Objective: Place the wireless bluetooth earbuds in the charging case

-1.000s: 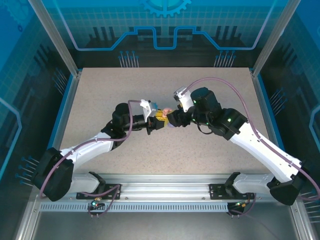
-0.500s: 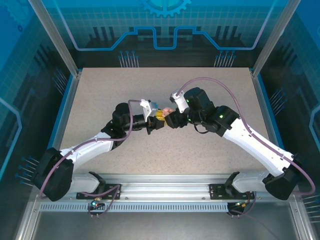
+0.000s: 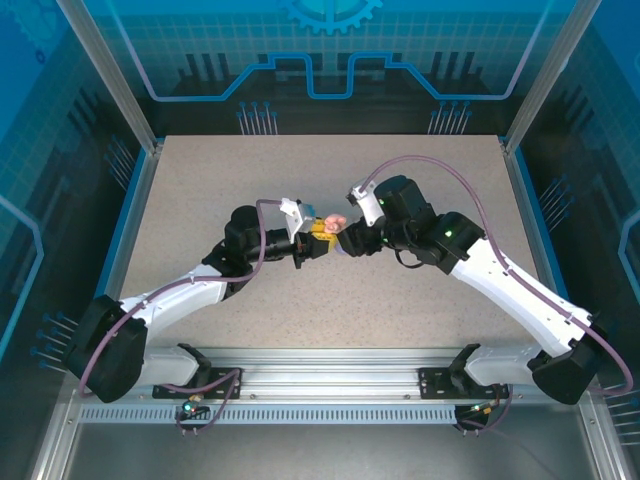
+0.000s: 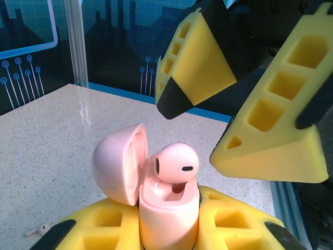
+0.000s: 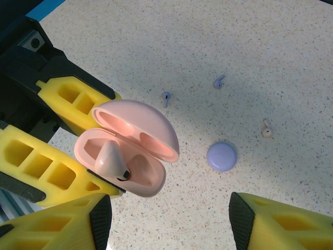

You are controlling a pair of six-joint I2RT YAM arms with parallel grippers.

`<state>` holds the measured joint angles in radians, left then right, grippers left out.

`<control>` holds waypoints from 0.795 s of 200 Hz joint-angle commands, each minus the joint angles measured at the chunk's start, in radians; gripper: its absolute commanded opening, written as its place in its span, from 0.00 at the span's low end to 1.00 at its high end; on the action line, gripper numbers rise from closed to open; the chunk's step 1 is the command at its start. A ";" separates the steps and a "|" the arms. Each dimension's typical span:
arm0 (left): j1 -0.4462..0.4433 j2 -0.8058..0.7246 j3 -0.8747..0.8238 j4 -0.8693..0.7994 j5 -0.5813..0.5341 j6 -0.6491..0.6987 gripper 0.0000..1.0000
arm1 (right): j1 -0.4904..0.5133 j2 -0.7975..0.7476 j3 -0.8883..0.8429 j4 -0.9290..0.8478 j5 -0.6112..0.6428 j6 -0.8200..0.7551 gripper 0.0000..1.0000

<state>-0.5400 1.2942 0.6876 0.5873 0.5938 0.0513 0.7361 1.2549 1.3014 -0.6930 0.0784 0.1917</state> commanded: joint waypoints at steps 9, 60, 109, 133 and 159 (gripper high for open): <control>-0.008 -0.016 0.023 0.003 -0.013 -0.002 0.00 | -0.015 -0.026 -0.008 -0.024 0.007 0.007 0.64; -0.008 -0.015 0.023 -0.008 -0.011 0.004 0.00 | -0.014 -0.050 -0.003 0.029 -0.102 -0.006 0.65; -0.008 -0.016 0.022 -0.004 -0.008 0.002 0.00 | -0.014 0.014 0.043 0.020 -0.096 0.011 0.66; -0.008 -0.019 0.019 -0.002 -0.003 0.002 0.00 | -0.015 0.043 0.062 0.007 -0.084 0.015 0.66; -0.007 -0.021 0.018 -0.003 -0.004 0.004 0.00 | -0.014 0.056 0.073 -0.001 -0.063 0.019 0.66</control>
<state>-0.5400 1.2942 0.6876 0.5797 0.5900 0.0517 0.7319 1.3014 1.3365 -0.6804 -0.0032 0.1947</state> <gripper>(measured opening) 0.222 0.658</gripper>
